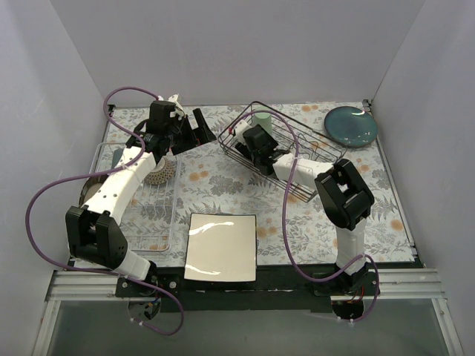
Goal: Load the mixed dishes into the dish rack
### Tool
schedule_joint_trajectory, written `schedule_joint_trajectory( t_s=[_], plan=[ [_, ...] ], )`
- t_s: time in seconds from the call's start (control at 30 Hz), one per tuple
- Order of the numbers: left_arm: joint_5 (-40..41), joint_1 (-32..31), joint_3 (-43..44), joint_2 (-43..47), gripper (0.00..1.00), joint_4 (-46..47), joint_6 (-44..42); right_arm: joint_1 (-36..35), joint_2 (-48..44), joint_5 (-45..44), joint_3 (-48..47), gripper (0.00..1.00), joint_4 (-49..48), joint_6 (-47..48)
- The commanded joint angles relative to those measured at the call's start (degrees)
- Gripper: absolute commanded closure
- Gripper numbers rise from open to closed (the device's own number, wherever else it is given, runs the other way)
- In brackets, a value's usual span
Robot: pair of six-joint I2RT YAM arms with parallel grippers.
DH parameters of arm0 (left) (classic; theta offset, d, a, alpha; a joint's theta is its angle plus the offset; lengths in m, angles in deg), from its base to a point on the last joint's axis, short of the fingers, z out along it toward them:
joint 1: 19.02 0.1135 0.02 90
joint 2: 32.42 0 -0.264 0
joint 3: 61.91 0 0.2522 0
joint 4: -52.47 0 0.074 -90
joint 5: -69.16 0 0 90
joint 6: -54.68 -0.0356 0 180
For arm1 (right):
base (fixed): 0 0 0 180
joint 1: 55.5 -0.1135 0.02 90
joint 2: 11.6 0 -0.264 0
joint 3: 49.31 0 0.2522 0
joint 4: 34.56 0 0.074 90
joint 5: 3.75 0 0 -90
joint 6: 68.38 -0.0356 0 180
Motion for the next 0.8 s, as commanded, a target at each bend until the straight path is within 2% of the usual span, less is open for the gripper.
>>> schedule_joint_trajectory(
  t_s=[0.0, 0.47, 0.77],
  plan=[
    [-0.7, 0.4, -0.7, 2.5, 0.02, 0.9, 0.2, -0.6, -1.7, -2.6, -1.5, 0.27, 1.2, -2.6],
    [-1.1, 0.7, -1.0, 1.8, 0.02, 1.8, 0.6, -1.9, -5.9, -0.6, -1.2, 0.15, 6.6, -8.9],
    [-1.5, 0.9, -1.1, 1.7, 0.02, 2.2, 0.6, -1.9, -7.7, 5.9, -2.2, 0.13, 11.0, -8.9]
  ],
)
